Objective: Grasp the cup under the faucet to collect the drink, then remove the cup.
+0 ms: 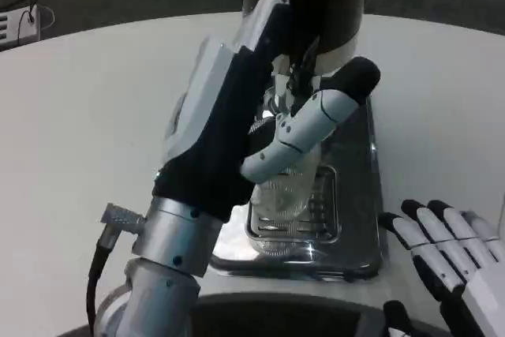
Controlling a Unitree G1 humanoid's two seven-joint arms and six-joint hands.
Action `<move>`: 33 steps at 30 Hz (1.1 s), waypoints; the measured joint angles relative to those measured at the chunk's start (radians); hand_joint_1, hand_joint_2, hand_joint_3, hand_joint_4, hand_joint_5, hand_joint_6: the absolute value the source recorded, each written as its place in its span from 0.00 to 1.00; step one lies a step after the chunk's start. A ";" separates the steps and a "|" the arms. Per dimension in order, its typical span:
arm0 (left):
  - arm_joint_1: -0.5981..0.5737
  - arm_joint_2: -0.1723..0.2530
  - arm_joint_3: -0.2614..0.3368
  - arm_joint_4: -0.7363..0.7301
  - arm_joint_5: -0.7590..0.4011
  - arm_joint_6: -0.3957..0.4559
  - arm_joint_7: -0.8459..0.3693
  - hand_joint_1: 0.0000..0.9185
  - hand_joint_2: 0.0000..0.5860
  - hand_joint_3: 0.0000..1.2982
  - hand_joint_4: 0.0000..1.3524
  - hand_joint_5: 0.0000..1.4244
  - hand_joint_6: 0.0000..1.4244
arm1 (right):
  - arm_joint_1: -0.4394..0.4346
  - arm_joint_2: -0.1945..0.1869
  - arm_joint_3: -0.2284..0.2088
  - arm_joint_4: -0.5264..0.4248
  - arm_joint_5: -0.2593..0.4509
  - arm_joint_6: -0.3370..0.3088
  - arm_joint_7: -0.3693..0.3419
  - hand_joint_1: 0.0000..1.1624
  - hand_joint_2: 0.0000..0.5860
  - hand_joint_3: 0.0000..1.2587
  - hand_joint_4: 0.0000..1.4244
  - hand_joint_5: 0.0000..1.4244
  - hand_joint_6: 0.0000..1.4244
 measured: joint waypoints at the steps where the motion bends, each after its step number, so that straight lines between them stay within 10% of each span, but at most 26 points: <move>1: 0.000 0.000 -0.003 0.004 0.000 0.001 -0.003 0.00 0.25 0.00 0.00 0.00 0.00 | 0.000 0.000 0.000 0.000 0.000 0.000 0.000 0.24 0.96 0.09 0.03 0.02 0.03; 33: -0.078 0.094 -0.078 -0.005 0.129 0.129 -0.178 0.00 0.23 0.00 0.00 0.00 0.00 | -0.003 0.008 -0.003 -0.008 0.021 0.001 0.000 0.24 0.96 0.09 0.03 0.02 0.03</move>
